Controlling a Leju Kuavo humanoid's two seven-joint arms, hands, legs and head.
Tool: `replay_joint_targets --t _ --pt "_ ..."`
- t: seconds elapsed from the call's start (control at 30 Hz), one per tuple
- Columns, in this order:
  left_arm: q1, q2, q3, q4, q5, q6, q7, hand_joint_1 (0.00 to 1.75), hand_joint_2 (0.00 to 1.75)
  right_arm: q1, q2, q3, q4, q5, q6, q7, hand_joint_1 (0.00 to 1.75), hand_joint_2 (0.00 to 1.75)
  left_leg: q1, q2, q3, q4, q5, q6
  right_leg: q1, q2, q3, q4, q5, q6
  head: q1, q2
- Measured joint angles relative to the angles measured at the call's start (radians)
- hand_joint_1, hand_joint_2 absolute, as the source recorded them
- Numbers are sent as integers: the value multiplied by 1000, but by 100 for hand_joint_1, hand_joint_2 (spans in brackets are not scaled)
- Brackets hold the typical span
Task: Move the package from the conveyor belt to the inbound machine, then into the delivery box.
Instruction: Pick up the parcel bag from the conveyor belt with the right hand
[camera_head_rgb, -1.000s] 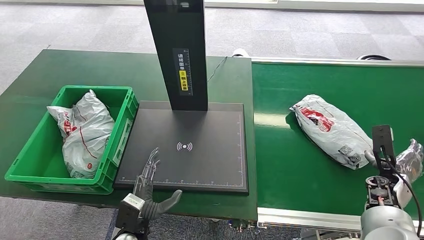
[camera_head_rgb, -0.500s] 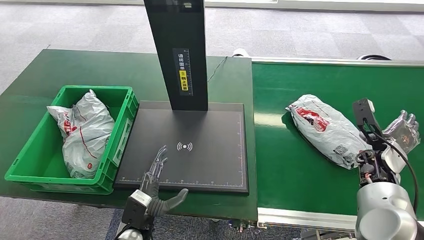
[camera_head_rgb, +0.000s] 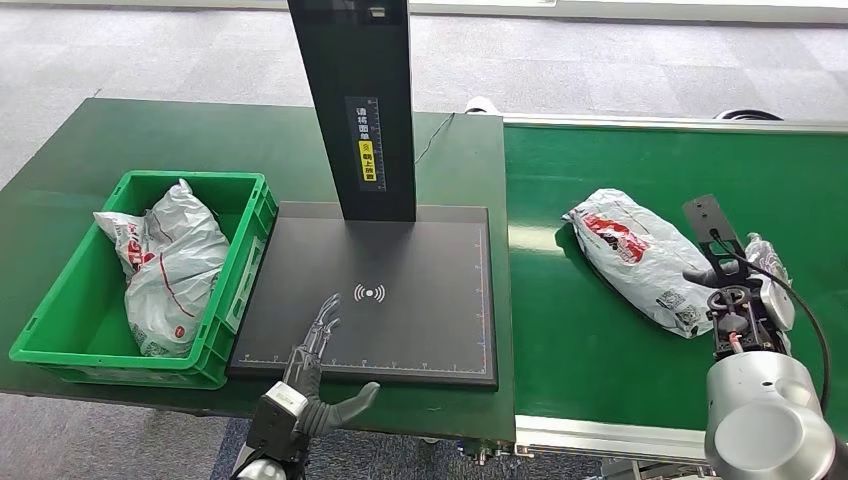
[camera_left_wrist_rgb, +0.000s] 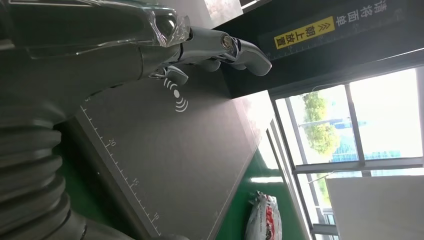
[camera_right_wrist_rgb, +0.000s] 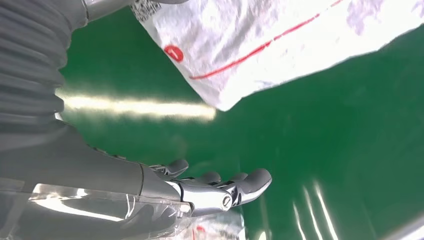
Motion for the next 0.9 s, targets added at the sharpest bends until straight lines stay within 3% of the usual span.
replay_joint_targets --t 0.37,0.9 --pt "-33 2 -6 24 -8 -13 5 0 175 1 24 -44 16 53 160 167 0 175 0 0 0 0 0 0 0 0 0 0 0 0 0 0" --pt "-39 2 -21 25 -10 -22 18 0 175 0 34 -70 19 134 243 337 0 175 0 0 0 0 0 0 0 0 0 0 0 0 0 0"
